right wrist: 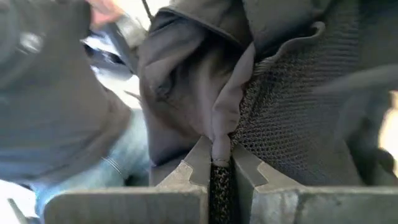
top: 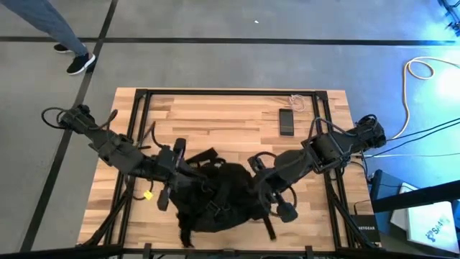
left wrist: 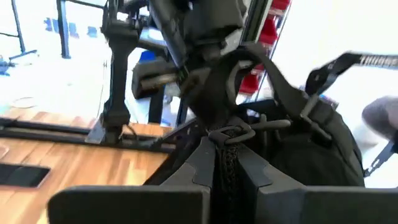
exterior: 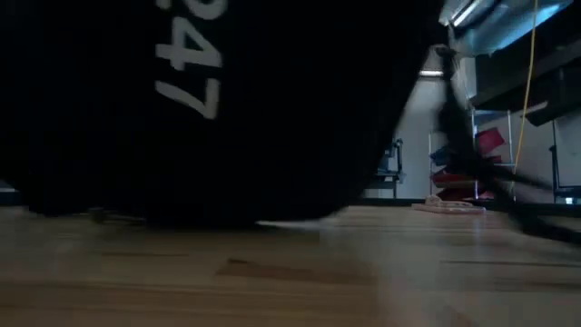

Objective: Unpack backpack
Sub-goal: Open the black backpack

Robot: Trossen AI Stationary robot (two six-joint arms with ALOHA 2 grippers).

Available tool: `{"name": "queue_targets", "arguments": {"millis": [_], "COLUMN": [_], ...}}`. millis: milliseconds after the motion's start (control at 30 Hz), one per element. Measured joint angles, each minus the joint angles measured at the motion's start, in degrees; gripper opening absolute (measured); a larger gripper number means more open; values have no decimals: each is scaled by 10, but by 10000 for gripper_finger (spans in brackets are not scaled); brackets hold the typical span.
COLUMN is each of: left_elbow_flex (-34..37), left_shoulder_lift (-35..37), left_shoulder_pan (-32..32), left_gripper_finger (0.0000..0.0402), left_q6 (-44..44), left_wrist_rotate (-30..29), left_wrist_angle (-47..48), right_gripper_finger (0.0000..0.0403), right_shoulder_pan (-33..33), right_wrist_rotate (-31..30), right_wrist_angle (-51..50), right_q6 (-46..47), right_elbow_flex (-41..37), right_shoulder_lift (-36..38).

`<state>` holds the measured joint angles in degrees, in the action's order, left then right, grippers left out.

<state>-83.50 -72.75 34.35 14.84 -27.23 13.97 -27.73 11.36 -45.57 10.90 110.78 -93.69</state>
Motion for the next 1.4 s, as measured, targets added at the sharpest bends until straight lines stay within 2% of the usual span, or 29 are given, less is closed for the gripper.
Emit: {"name": "queue_targets", "arguments": {"millis": [167, 333, 500, 767, 933, 1067, 1167, 1233, 1400], "left_elbow_flex": [-21, -24, -32, -35, -43, -44, -40, -23, 54], "left_shoulder_lift": [-3, -9, -24, -50, -51, -54, -62, -64, -64], "left_shoulder_pan": [7, 25, 60, 89, 104, 101, 94, 94, 95], "left_gripper_finger": [13, 23, 16, 12, 11, 11, 11, 10, 3], "left_q6": [45, 121, 121, 101, 55, 27, -28, -85, -212], "left_wrist_rotate": [15, 71, 70, 63, 38, 10, -16, -32, -20], "left_wrist_angle": [-10, -33, -42, -63, -82, -65, -77, -117, -285], "right_gripper_finger": [5, 5, 9, 9, 10, 10, 10, 8, 4], "right_shoulder_pan": [-11, -25, -54, -94, -101, -103, -106, -106, -119], "right_wrist_rotate": [55, 67, 15, -15, -39, -65, -118, -132, -136], "right_wrist_angle": [96, 132, 151, 207, 218, 201, 188, 206, 309], "right_q6": [60, 117, 104, 68, 49, -21, -94, -132, -229], "right_elbow_flex": [-1, -1, -1, -2, -1, -1, -5, -15, -67], "right_shoulder_lift": [0, -1, -8, -30, -31, -31, -30, -30, -30]}}
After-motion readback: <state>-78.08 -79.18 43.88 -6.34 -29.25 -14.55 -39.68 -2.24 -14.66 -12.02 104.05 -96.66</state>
